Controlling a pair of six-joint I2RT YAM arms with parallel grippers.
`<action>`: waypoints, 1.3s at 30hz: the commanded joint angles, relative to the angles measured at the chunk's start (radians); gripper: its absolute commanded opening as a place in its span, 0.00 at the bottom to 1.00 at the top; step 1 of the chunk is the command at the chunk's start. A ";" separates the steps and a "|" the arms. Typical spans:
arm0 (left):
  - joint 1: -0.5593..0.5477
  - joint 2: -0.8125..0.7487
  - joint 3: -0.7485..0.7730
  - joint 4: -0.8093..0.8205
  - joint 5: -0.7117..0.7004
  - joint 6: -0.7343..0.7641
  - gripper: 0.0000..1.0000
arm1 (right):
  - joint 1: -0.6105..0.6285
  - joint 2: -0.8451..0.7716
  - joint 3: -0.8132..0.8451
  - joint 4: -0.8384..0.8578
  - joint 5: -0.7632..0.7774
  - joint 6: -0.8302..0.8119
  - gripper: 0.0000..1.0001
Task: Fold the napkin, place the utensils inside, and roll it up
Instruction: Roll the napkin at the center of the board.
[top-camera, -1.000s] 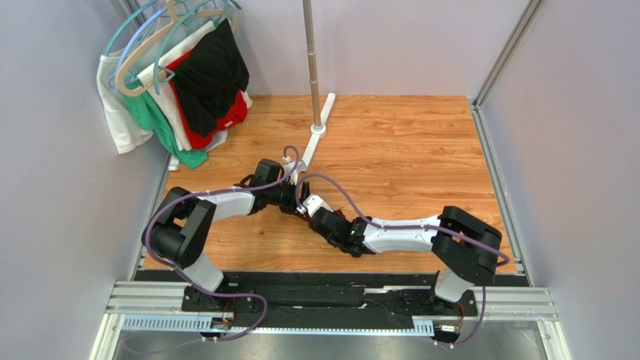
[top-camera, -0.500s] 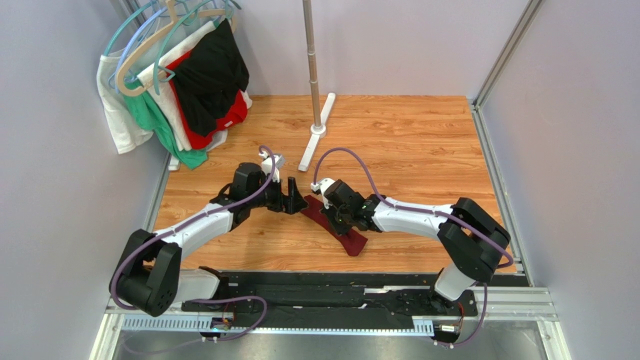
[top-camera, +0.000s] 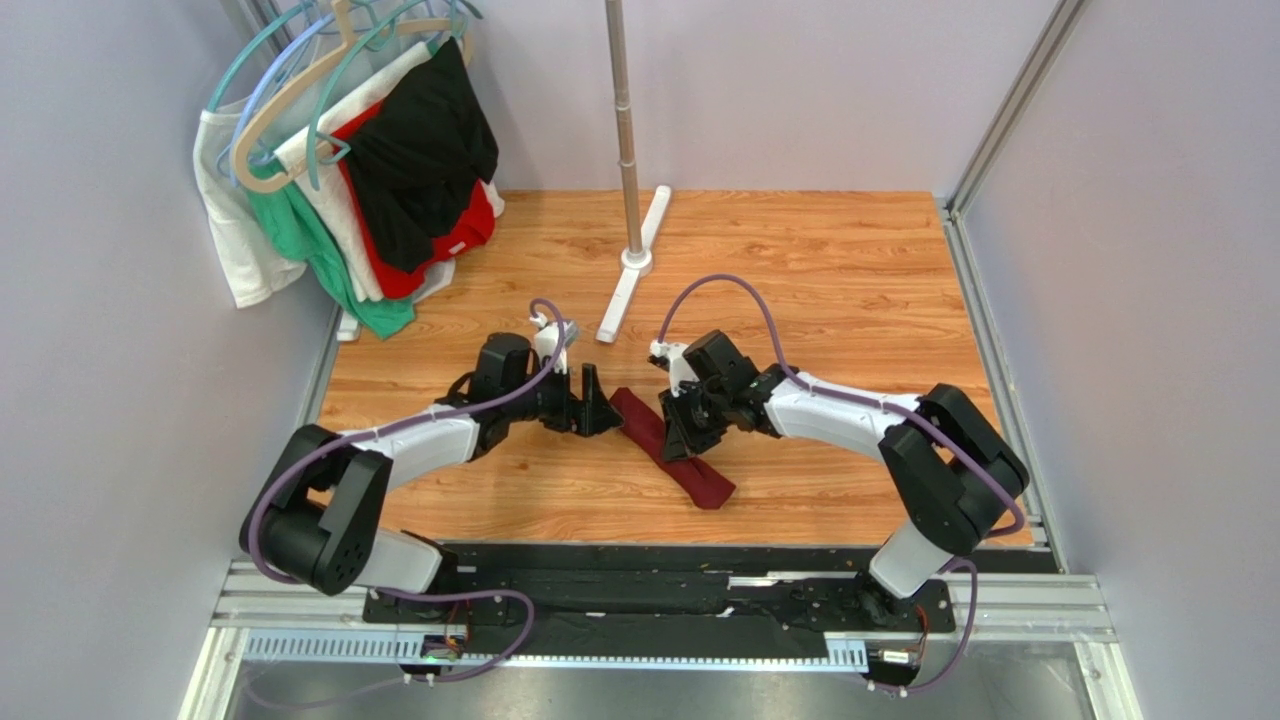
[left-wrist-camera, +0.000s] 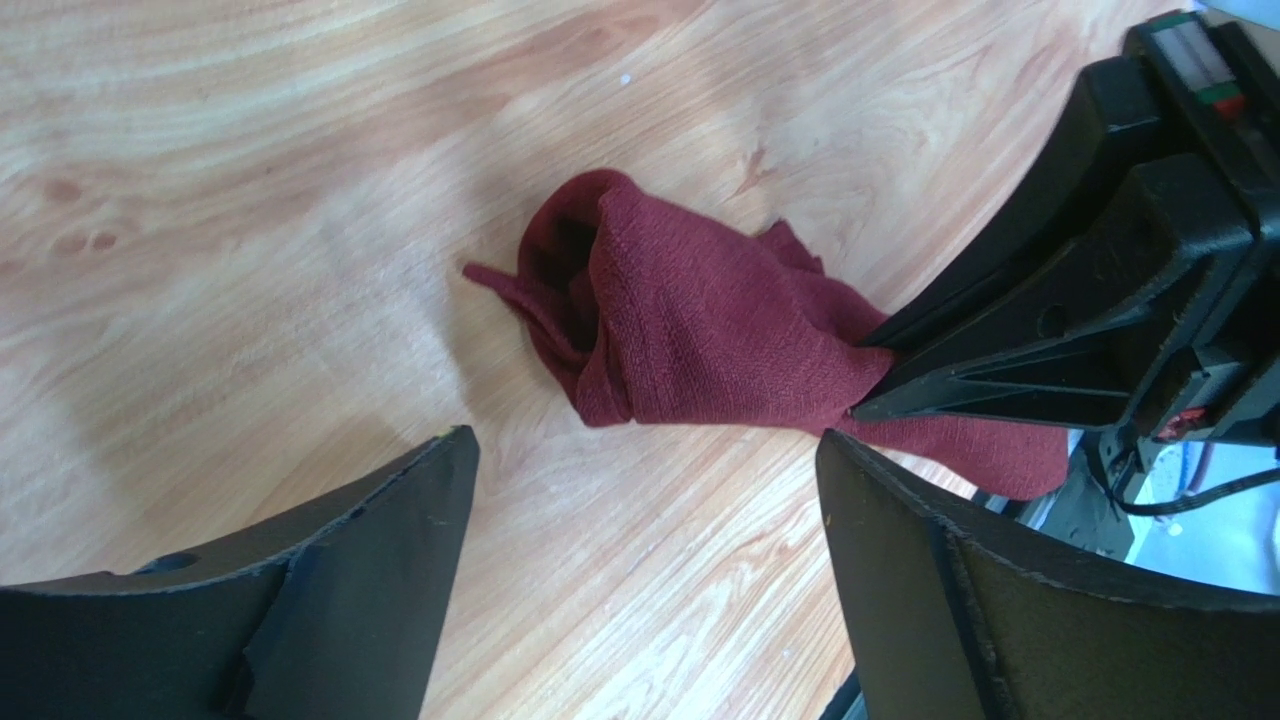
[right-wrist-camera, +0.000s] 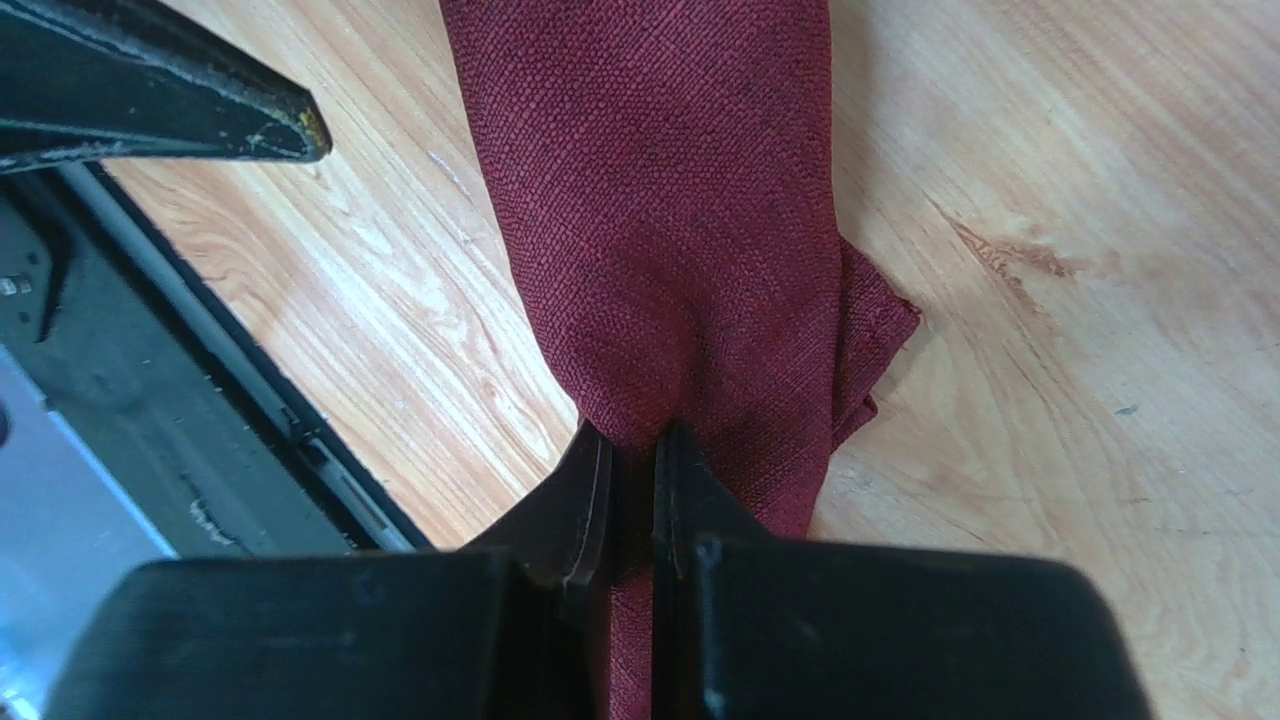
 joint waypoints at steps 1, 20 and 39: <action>0.003 0.029 0.011 0.118 0.051 -0.008 0.88 | -0.043 0.023 0.015 -0.006 -0.147 0.027 0.00; -0.007 0.187 0.050 0.262 0.104 -0.011 0.63 | -0.142 0.091 0.027 0.028 -0.291 0.026 0.00; -0.040 0.285 0.087 0.353 0.133 0.004 0.16 | -0.210 0.134 0.030 0.031 -0.360 0.009 0.02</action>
